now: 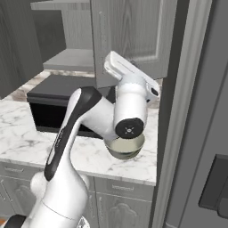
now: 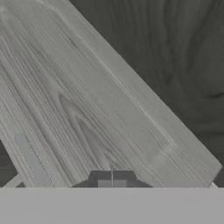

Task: Open the cabinet. Pick the pear and orange from the cabinet and place them into the bowl. Then close the cabinet.

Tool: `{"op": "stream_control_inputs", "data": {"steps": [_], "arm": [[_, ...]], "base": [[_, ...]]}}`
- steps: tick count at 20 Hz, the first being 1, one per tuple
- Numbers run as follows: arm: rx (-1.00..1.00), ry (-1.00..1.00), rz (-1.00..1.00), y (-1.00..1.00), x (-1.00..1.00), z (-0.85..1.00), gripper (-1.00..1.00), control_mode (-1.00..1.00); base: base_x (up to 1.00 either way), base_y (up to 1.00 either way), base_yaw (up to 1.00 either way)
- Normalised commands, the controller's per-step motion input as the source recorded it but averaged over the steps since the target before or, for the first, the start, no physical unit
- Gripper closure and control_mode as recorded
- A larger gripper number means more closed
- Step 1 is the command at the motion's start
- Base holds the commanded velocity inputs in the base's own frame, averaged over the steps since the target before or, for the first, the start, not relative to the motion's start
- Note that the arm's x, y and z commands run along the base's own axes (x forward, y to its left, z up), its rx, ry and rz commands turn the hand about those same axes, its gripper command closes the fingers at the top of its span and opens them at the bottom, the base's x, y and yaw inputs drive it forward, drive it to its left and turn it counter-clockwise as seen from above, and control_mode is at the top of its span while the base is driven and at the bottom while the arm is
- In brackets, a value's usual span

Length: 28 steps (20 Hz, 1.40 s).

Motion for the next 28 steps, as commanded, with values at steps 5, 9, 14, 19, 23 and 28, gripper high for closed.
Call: {"op": "stream_control_inputs", "data": {"steps": [5,9,14,19,23,28], "arm": [[-0.49,0.00,0.06,0.98,-0.34,-0.51,-1.00,-1.00],[-0.49,-0.05,0.00,1.00,-0.30,-0.18,-1.00,-1.00],[-0.30,-0.10,-0.03,1.00,-0.38,0.32,-1.00,-1.00],[-0.34,0.01,-0.04,1.00,-0.04,0.46,-1.00,-1.00],[-0.36,0.03,-0.11,0.81,0.45,0.06,-1.00,-1.00],[-0.37,0.15,-0.18,0.60,0.67,0.00,-1.00,-1.00]], "base": [[0.00,0.00,0.00],[0.00,0.00,0.00],[0.00,0.00,0.00],[0.00,0.00,0.00],[0.00,0.00,0.00],[0.00,0.00,0.00]]}}
